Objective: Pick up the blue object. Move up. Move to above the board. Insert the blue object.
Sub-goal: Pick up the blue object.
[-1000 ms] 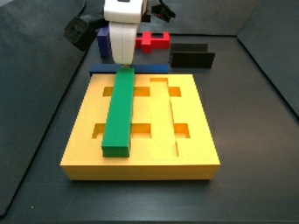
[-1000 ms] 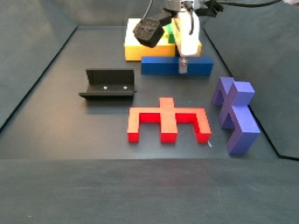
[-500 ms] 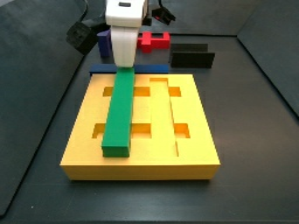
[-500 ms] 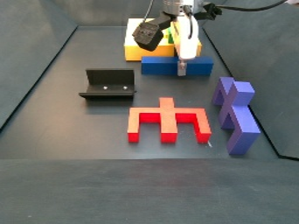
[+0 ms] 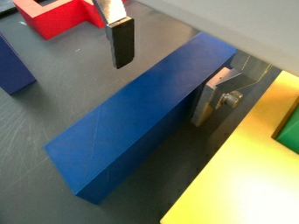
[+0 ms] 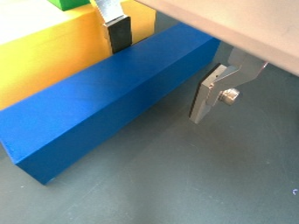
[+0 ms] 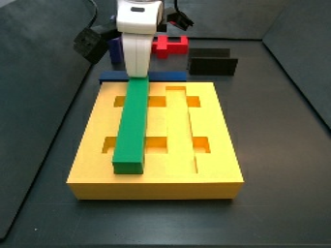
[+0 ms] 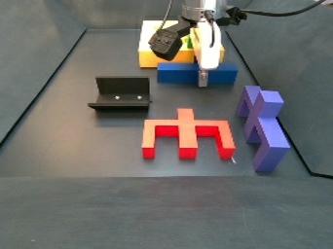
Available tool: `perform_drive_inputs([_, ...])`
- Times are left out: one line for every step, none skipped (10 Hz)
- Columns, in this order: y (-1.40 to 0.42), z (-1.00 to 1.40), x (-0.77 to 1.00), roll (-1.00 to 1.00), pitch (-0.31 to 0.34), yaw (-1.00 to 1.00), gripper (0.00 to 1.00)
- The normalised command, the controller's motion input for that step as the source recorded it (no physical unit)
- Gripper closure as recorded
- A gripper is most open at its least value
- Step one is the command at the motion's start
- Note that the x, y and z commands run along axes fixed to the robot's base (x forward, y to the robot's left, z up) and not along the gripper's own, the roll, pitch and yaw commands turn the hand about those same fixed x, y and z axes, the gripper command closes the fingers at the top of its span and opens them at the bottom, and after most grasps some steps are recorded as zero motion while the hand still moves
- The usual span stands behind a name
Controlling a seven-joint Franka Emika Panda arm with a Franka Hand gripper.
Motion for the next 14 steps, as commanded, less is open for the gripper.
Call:
perform_drive_inputs([0.00, 0.24, 0.00, -0.01, 0.000, 0.00, 0.00])
perform_drive_inputs([0.00, 0.05, 0.00, -0.01, 0.000, 0.00, 0.00])
perform_drive_inputs([0.00, 0.00, 0.00, 0.00, 0.000, 0.00, 0.00])
perform_drive_inputs([0.00, 0.00, 0.00, 0.00, 0.000, 0.00, 1.00])
perform_drive_inputs([0.00, 0.00, 0.00, 0.00, 0.000, 0.00, 1.00])
perform_drive_inputs([0.00, 0.00, 0.00, 0.00, 0.000, 0.00, 1.00])
perform_drive_inputs([0.00, 0.00, 0.00, 0.00, 0.000, 0.00, 1.00])
perform_drive_inputs([0.00, 0.00, 0.00, 0.00, 0.000, 0.00, 1.00])
perform_drive_inputs([0.00, 0.00, 0.00, 0.00, 0.000, 0.00, 1.00])
perform_drive_inputs([0.00, 0.00, 0.00, 0.00, 0.000, 0.00, 1.00])
perform_drive_inputs([0.00, 0.00, 0.00, 0.00, 0.000, 0.00, 1.00])
perform_drive_inputs([0.00, 0.00, 0.00, 0.00, 0.000, 0.00, 1.00])
perform_drive_inputs([0.00, 0.00, 0.00, 0.00, 0.000, 0.00, 1.00])
perform_drive_inputs([0.00, 0.00, 0.00, 0.00, 0.000, 0.00, 1.00])
